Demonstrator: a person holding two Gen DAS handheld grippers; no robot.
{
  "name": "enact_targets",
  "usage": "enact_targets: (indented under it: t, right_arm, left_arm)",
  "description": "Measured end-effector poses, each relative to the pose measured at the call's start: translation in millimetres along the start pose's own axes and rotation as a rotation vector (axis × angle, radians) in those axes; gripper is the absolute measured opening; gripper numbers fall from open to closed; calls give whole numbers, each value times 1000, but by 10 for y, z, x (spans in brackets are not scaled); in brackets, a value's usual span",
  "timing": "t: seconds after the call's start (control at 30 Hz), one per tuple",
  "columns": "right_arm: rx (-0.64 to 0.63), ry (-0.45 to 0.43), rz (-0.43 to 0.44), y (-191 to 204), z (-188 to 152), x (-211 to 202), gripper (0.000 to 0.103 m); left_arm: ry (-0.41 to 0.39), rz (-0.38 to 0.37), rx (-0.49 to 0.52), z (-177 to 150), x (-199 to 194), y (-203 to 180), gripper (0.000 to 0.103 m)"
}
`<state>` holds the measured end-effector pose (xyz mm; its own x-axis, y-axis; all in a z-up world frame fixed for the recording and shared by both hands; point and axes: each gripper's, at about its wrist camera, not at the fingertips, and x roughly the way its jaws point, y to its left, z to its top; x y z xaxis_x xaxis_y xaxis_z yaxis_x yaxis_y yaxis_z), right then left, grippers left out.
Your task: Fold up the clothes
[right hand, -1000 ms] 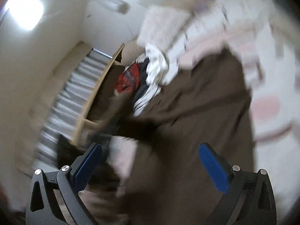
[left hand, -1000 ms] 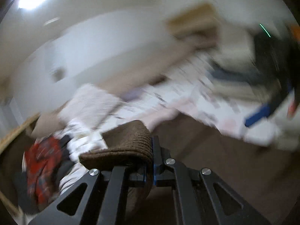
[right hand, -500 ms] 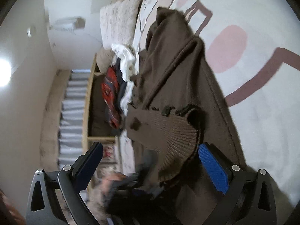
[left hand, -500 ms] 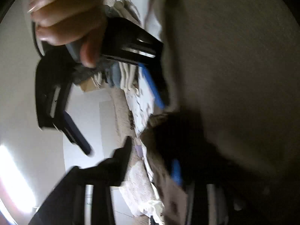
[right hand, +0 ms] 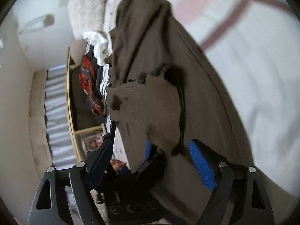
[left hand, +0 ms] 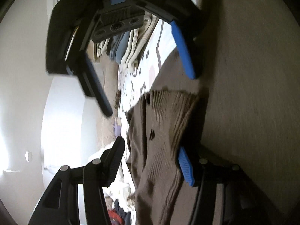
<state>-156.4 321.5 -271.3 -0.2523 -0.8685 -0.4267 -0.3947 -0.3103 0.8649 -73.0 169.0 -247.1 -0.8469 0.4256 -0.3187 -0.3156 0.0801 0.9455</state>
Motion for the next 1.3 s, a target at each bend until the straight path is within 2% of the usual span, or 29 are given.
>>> enact_targets:
  t: [0.13, 0.17, 0.2, 0.23, 0.27, 0.33, 0.43, 0.47, 0.53, 0.6, 0.63, 0.67, 0.7, 0.73, 0.8, 0.83, 0.87, 0.97, 1.07, 1.13, 1.17, 1.27, 1.3]
  right_arm:
    - [191, -23, 75, -175, -111, -29, 84]
    - [258, -28, 106, -242, -133, -27, 84]
    - [312, -34, 133, -295, -157, -13, 84]
    - [362, -39, 159, -345, -178, 4, 84]
    - [393, -46, 178, -381, -191, 26, 84]
    - [397, -65, 194, -378, -176, 23, 84]
    - [327, -100, 189, -251, -75, -6, 84]
    - [292, -111, 183, -192, -30, -17, 80]
    - [203, -120, 153, -46, 68, -11, 67]
    - [84, -114, 83, 127, 173, 29, 41]
    - [27, -107, 44, 200, 212, 60, 33]
    - [-16, -103, 4, 250, 241, 84, 20]
    - [-58, -99, -37, 301, 270, 107, 12]
    - [-101, -97, -77, 350, 295, 124, 10]
    - [-224, -105, -148, 481, 314, 85, 8]
    - [-301, -114, -192, 561, 304, 59, 7]
    - [-355, -120, -222, 616, 285, 61, 6]
    - [-547, -124, -317, 826, 215, 36, 5]
    - [-695, -117, -396, 949, 128, 123, 5]
    - [-796, -112, -451, 1034, 66, 184, 5]
    - [-850, -109, -484, 1088, 26, 231, 5]
    - [-910, -97, -529, 1151, -13, 328, 5]
    - [-927, -95, -544, 1167, -23, 352, 5]
  left_arm:
    - [-64, 61, 66, 154, -1, -33, 55]
    - [-67, 51, 49, 180, 3, -7, 52]
    - [-60, 11, -10, 206, 11, 71, 45]
    - [-52, -36, -80, 228, 21, 158, 19]
    - [-35, -102, -187, 227, 39, 281, 5]
    - [-24, -154, -305, 202, 47, 421, 5]
    - [-40, -144, -360, 221, -26, 522, 5]
    - [-47, -139, -363, 234, -53, 535, 5]
    - [-63, -136, -364, 268, -106, 544, 5]
    - [-74, -132, -364, 327, -146, 551, 5]
    - [-79, -129, -363, 354, -165, 554, 5]
    - [-77, -125, -360, 372, -180, 555, 6]
    - [-75, -121, -356, 389, -196, 556, 9]
    - [-73, -117, -353, 407, -212, 557, 11]
    - [-62, -108, -358, 353, -291, 573, 36]
    - [-52, -101, -371, 266, -337, 590, 66]
    - [-33, -102, -385, 164, -354, 614, 78]
    - [144, -146, -493, -371, -283, 855, 78]
    - [362, -200, -744, -1039, -18, 1295, 78]
    - [486, -217, -952, -1533, 184, 1600, 76]
    - [533, -228, -1050, -1764, 295, 1720, 76]
    - [668, -260, -1339, -2438, 600, 2056, 75]
    - [697, -266, -1397, -2563, 571, 2006, 74]
